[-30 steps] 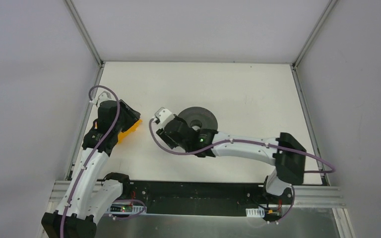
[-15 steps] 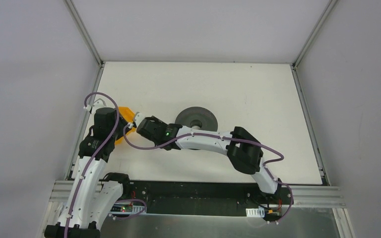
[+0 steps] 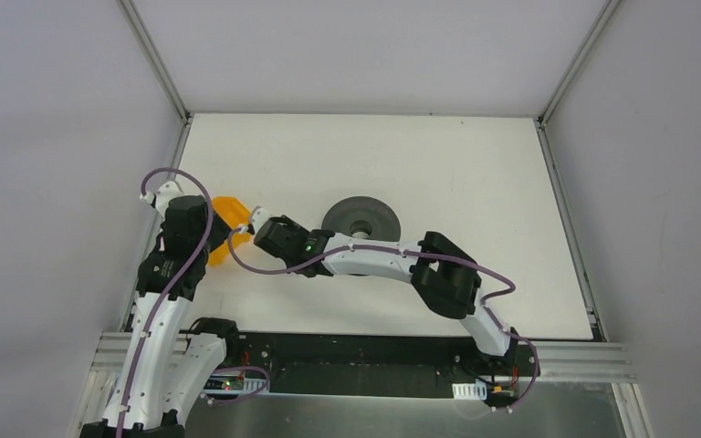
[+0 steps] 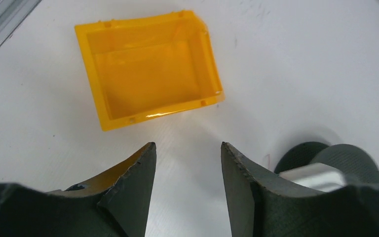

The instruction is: Wrap the cables

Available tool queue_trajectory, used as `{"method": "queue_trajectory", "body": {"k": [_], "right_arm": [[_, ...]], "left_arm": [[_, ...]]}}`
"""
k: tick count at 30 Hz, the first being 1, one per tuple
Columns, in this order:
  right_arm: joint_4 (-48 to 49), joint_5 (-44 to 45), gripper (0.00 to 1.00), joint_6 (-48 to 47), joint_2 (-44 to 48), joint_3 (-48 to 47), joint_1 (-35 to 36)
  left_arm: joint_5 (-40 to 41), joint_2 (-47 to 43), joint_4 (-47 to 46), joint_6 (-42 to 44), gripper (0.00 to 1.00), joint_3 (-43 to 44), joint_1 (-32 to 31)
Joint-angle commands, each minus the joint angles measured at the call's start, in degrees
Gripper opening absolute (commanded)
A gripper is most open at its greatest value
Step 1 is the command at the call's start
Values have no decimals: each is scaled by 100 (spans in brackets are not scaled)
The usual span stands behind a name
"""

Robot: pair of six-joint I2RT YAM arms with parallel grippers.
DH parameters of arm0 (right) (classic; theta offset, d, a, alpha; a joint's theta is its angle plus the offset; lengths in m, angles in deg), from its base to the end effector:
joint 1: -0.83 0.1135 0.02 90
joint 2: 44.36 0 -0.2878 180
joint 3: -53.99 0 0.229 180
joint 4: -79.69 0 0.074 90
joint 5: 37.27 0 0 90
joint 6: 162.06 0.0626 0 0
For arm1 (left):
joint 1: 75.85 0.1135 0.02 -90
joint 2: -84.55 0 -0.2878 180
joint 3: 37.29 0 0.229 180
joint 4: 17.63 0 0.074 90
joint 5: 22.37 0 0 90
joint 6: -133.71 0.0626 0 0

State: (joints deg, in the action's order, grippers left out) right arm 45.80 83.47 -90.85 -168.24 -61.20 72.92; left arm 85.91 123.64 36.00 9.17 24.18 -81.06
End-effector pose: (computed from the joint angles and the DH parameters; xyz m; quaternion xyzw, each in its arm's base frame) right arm 0.1845 0.4668 0.2314 -0.5543 0.6954 -0.0430 0.4554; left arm 0.1237 0.0084 0.3129 -0.2932 0.8126 -0.0345 0.5025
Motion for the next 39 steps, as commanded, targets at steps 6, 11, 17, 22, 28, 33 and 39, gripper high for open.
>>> {"method": "queue_trajectory", "body": {"k": [6, 11, 17, 22, 28, 33, 39], "right_arm": [[-23, 340, 45, 398, 193, 881, -354], [-8, 462, 45, 286, 11, 878, -413], [43, 776, 45, -16, -111, 794, -418], [312, 988, 44, -439, -106, 722, -411], [225, 1186, 42, -818, -522, 358, -449], [-75, 1346, 42, -762, -845, 42, -495], [-300, 1679, 41, -693, -1052, -199, -504]], "left_arm": [[613, 235, -143, -91, 50, 630, 90], [448, 115, -187, -45, 50, 661, 105], [233, 52, -203, 53, 50, 761, 108], [106, 64, -237, 32, 50, 676, 102], [71, 68, -275, 62, 50, 607, 106], [83, 71, -292, 88, 50, 592, 107], [61, 63, -309, 80, 50, 589, 107]]}}
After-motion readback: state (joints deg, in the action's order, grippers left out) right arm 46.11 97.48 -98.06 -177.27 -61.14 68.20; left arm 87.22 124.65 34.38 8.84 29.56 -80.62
